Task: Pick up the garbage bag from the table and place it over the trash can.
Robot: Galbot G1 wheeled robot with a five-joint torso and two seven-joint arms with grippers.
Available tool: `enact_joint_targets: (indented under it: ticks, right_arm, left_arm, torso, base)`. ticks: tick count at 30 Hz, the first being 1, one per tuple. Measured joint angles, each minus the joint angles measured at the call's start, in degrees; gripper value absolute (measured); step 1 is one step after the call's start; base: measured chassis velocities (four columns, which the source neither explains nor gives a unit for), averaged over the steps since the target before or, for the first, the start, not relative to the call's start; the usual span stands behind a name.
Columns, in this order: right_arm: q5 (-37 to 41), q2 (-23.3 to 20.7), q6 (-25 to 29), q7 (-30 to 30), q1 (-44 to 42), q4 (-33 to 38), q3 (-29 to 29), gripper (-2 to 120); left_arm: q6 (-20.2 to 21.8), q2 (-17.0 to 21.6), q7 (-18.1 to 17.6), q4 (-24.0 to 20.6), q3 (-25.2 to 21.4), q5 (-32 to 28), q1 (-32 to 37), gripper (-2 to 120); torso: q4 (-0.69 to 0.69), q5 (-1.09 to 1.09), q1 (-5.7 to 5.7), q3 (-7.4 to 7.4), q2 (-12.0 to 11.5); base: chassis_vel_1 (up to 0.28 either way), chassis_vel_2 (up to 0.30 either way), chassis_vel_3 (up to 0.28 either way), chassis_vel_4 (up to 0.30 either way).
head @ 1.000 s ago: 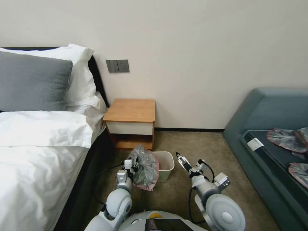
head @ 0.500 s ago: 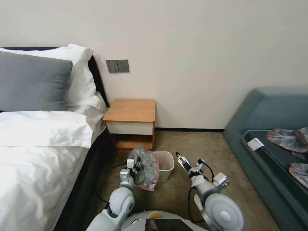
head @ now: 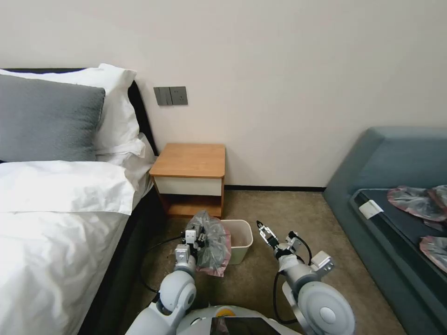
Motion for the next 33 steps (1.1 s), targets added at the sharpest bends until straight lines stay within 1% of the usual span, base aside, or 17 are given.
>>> enact_joint_targets:
  ticks: [4,10,18,26,33]
  right_arm:
    - [-0.1,0.4,0.0,-0.2,0.3,-0.4,-0.4,100]
    - [-0.2,0.5,0.0,-0.4,0.5,-0.6,-0.6,100]
    - [-0.4,1.0,0.0,-0.4,0.3,-0.6,-0.6,100]
    - [-0.7,1.1,0.0,-0.6,-0.4,-0.6,-0.4,100]
    - [-0.9,1.4,0.0,-0.6,-0.3,-0.8,-0.5,100]
  left_arm:
    - [0.1,0.3,-0.2,-0.8,-1.2,-0.1,0.3,41]
    - [0.6,0.4,0.1,0.4,-1.8,-1.1,-0.4,41]
    - [0.9,0.5,0.3,1.7,-1.3,-2.0,-1.1,39]
    - [1.6,0.2,0.1,3.4,0.3,-2.0,-2.8,36]
    - [2.4,0.2,-0.2,3.7,0.7,-2.0,-3.4,35]
  torso:
    - [0.00,0.00,0.00,0.00,0.0]
    - [0.00,0.00,0.00,0.00,0.0]
    - [0.00,0.00,0.00,0.00,0.0]
    - [0.00,0.00,0.00,0.00,0.0]
    - [0.00,0.00,0.00,0.00,0.0]
  base:
    - [0.000,0.000,0.000,0.000]
    - [0.000,0.000,0.000,0.000]
    - [0.000,0.000,0.000,0.000]
    - [0.000,0.000,0.000,0.000]
    - [0.000,0.000,0.000,0.000]
